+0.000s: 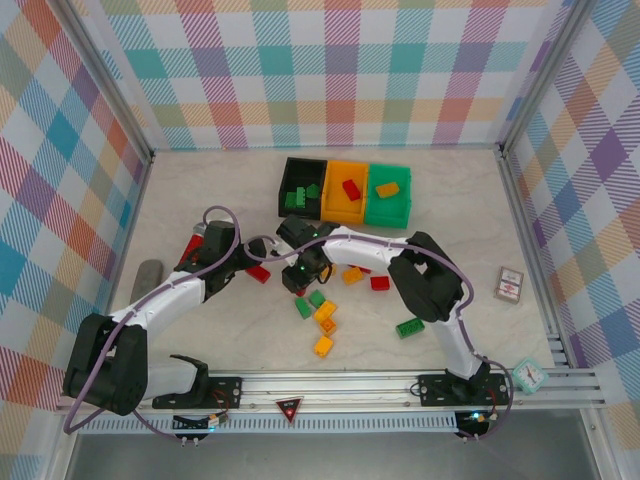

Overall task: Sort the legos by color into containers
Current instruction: Pick up the lego from the center of the table, then place the lego in the container.

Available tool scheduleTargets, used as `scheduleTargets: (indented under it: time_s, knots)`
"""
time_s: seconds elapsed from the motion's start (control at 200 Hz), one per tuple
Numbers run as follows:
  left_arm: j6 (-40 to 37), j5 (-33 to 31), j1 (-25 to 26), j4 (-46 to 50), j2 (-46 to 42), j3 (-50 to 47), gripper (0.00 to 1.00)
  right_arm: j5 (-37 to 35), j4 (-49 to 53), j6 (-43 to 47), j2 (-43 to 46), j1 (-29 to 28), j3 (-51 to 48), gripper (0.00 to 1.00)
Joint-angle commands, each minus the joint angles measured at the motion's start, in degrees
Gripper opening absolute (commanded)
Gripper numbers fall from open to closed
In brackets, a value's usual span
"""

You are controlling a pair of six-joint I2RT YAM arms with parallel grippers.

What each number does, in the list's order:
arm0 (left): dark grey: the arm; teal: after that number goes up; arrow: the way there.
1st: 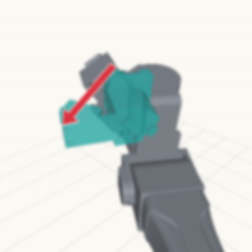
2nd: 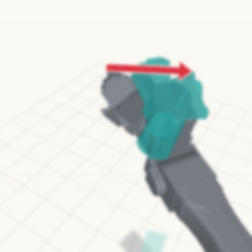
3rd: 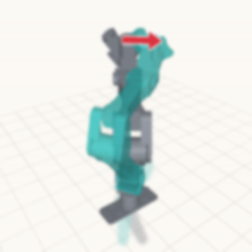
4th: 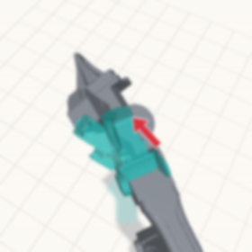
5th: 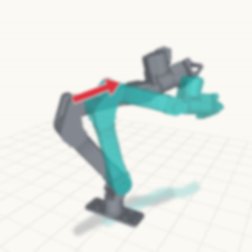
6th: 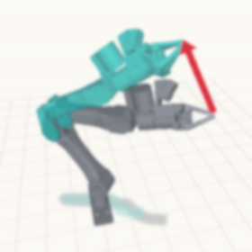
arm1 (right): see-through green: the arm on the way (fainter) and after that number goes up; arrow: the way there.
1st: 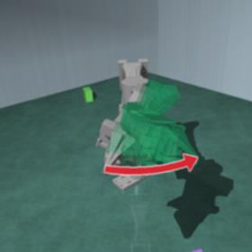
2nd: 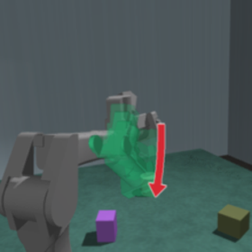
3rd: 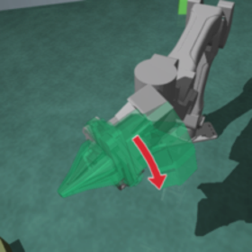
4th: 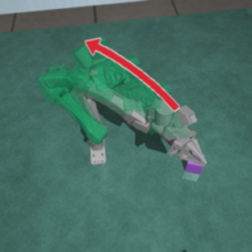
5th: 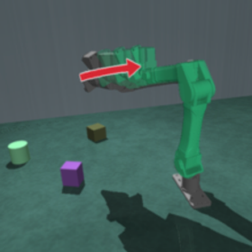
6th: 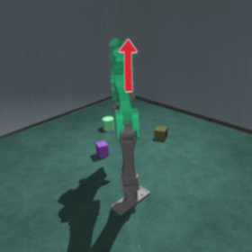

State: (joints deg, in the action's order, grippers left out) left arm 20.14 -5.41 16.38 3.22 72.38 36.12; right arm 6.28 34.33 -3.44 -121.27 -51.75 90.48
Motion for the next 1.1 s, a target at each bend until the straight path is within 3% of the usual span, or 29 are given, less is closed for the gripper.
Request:
scheduleTargets:
  time_s: [0.0, 0.325, 0.5, 0.6, 0.665, 0.86, 1.095]
  knots:
    - [0.24, 0.19, -0.82, 0.43, 0.44, 0.1, 0.84, -0.88, -3.38, -3.38, 5.41, 3.49, -0.04, 0.27]
    - [0.34, 1.16, -0.81, 0.37, 1.19, 0.35, 0.84, -9.26, -2.27, -9.9, 5.83, 15.77, 8.28, 0.28]
    - [0.34, 1.1, -0.82, 0.39, 1.15, 0.4, 0.84, -17.91, 3.89, -7.15, -1.44, 18.66, 22.64, 0.29]
    - [0.27, 0.48, -0.82, 0.86, 1.02, 0.53, 0.84, -20.38, 9.17, -6.14, -7.17, 19.23, 32.19, 0.36]
    - [0.28, 0.15, -0.83, 0.99, 0.84, 0.53, 0.84, -19.87, 12.18, -6.28, -9.22, 19.14, 36.57, 0.48]
    - [0.51, -0.53, -0.81, 1.49, 0.77, 0.57, 0.84, -16.53, 6.01, -8.15, -3.31, 18.35, 24.54, 0.52]
    - [0.85, -0.71, -0.83, 1.94, 1.76, 1.05, 0.84, -6.66, -2.78, -4.85, 8.27, 14.04, 4.99, 0.53]
